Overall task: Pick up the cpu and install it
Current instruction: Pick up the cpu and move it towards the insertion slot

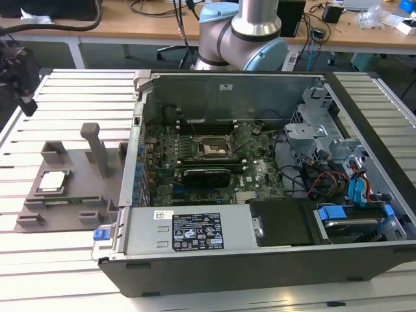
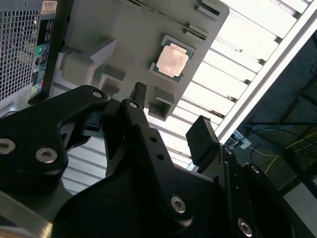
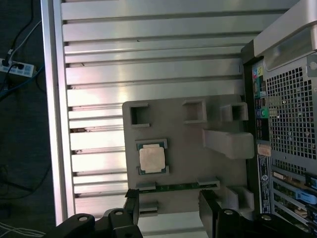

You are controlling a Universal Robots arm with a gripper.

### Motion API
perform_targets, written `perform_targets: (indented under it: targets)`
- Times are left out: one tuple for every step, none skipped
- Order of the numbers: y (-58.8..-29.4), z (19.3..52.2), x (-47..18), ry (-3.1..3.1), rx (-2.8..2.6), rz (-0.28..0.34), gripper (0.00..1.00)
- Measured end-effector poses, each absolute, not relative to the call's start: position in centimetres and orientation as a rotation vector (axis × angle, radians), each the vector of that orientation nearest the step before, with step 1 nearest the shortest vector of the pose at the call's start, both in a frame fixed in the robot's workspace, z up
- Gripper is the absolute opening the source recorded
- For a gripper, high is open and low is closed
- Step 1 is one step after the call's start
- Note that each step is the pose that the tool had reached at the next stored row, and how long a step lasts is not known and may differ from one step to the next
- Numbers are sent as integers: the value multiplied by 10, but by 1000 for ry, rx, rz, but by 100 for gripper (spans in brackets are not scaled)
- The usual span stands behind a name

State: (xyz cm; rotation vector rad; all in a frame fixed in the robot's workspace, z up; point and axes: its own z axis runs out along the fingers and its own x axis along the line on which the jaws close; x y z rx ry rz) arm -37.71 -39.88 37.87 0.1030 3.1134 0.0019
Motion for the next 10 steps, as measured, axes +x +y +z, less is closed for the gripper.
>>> perform_targets:
  targets:
    - [-399, 378, -377, 3113, 103, 2, 60]
    - [-399, 377, -377, 3113, 103, 2, 60]
    - [-399, 376, -377, 3113, 103, 2, 60]
    - [-399, 375, -377, 3113, 103, 2, 60]
    - [-399, 374, -377, 3113, 103, 2, 60]
    - [-399, 373, -377, 3113, 103, 2, 60]
    - [-399, 372, -377, 3113, 103, 2, 60]
    - [-399, 372, -377, 3113, 103, 2, 60]
    - [-399, 372, -377, 3113, 103, 2, 60]
    - [-399, 371, -377, 3113, 103, 2, 60]
